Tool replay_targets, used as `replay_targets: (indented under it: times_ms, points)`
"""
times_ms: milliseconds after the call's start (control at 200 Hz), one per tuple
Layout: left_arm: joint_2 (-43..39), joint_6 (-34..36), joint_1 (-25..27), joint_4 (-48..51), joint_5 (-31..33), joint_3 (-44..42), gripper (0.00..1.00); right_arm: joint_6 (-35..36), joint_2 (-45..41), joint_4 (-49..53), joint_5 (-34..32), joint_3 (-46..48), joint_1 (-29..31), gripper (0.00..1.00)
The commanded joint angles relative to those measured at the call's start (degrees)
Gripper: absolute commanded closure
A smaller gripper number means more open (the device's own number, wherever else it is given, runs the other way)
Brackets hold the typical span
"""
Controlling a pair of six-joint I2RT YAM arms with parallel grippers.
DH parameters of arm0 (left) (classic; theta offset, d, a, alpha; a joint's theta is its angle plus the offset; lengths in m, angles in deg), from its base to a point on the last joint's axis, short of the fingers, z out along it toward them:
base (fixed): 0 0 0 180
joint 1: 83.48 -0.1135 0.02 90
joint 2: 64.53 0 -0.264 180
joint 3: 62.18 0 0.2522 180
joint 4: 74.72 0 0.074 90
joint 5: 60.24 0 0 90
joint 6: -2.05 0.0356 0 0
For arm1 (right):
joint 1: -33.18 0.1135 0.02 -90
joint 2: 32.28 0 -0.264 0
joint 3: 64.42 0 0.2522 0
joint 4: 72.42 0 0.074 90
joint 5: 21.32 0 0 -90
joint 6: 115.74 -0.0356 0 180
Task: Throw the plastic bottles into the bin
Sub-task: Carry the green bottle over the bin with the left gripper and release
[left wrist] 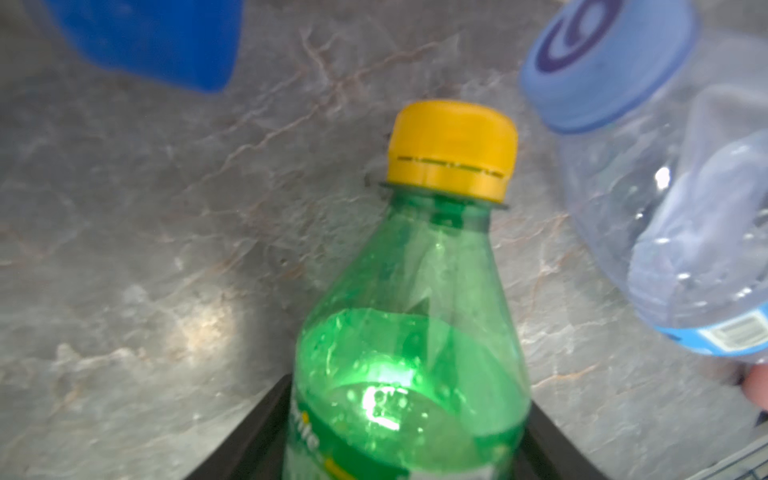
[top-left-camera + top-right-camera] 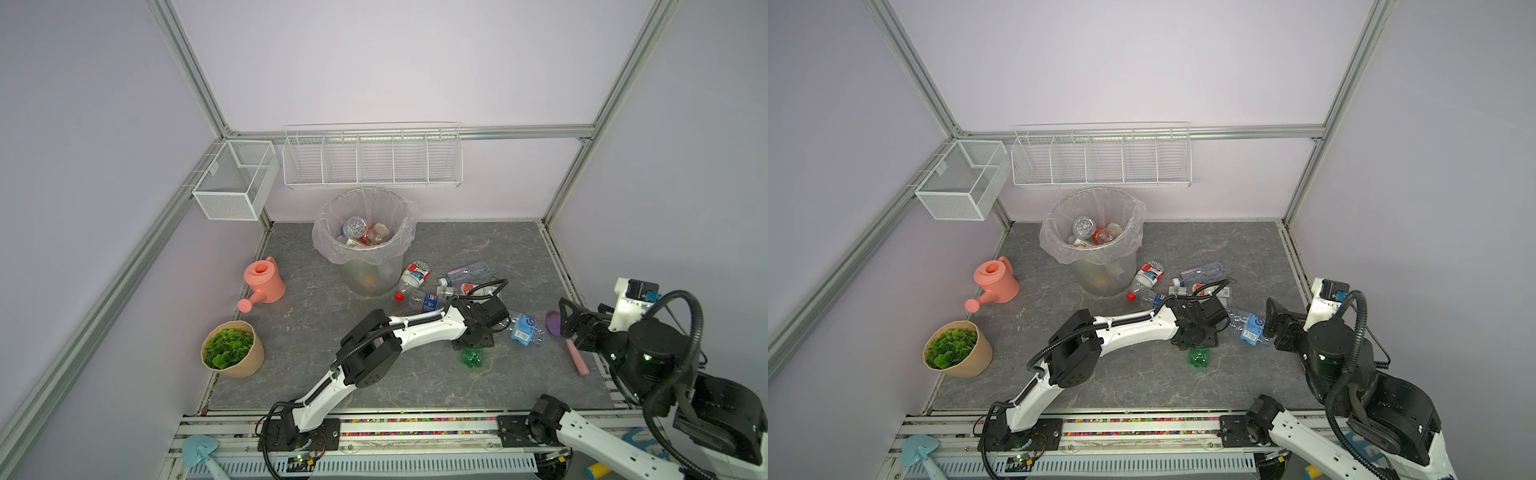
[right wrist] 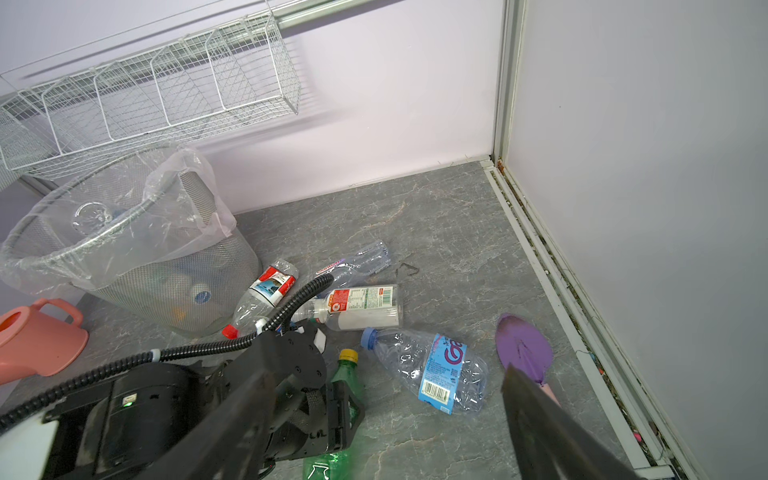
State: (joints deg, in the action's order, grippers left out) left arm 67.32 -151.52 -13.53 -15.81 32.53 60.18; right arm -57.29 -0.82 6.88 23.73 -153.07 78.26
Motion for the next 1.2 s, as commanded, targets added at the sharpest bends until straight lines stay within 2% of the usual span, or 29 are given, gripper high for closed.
replay_targets:
  times_ms: [0,70,125,305,435,505,610,755,890,1005,1070,1095,1130,1150,1200]
  points:
    - [-1.83,0.33,0.66,1.66,0.43,-2.99,0.52,-1.32,-0.04,-0.69,0.17,0.21,-0.10,0.12]
    - [-3.40,0.94,1.20,3.05,2.39,-4.54,0.67,-1.22,-0.22,-0.54,0.01,0.06,-0.08,0.12]
    - [-5.60,0.99,1.72,5.42,5.51,-4.96,0.72,-1.19,-0.42,-0.33,-0.13,-0.05,-0.08,0.12]
    - [-17.91,6.68,2.30,12.64,16.84,-3.05,0.74,-1.06,-0.79,-0.49,-0.03,0.01,-0.08,0.12]
    - [-24.27,14.12,2.01,18.32,28.07,5.96,0.74,-0.79,-0.53,-1.78,0.77,0.56,-0.07,0.12]
    - [-27.02,20.16,0.68,19.05,31.44,10.98,0.72,-0.64,-0.27,-2.59,1.47,0.81,-0.08,0.12]
    - [-30.37,27.05,-4.47,18.63,33.47,17.30,0.71,-0.40,0.06,-3.65,2.48,1.28,-0.06,0.12]
    - [-31.75,32.70,-15.93,17.62,32.19,23.81,0.69,-0.44,0.40,-4.79,4.01,2.32,-0.08,0.12]
    - [-29.59,35.79,-27.11,14.46,25.56,26.74,0.68,-0.43,1.07,-5.92,5.59,3.13,-0.08,0.12]
    - [-24.74,37.41,-32.47,14.26,22.91,30.30,0.65,-0.52,1.75,-6.78,6.60,3.61,-0.08,0.12]
    - [-22.14,39.35,-33.91,13.58,22.92,31.11,0.59,-0.58,1.98,-7.00,6.87,4.07,-0.05,0.12]
    - [-21.08,39.77,-34.42,13.72,22.61,31.61,0.49,-0.62,2.02,-7.17,6.97,4.14,-0.04,0.12]
    - [-19.31,39.88,-34.98,15.14,22.42,33.22,0.25,-0.68,2.11,-7.26,7.27,4.23,-0.07,0.12]
    - [-18.24,39.56,-35.19,16.53,22.64,34.73,0.15,-0.71,2.19,-7.27,7.39,4.23,-0.08,0.12]
    - [-15.66,38.95,-35.39,20.78,23.93,39.36,0.05,-0.77,2.27,-7.28,7.67,4.15,-0.05,0.12]
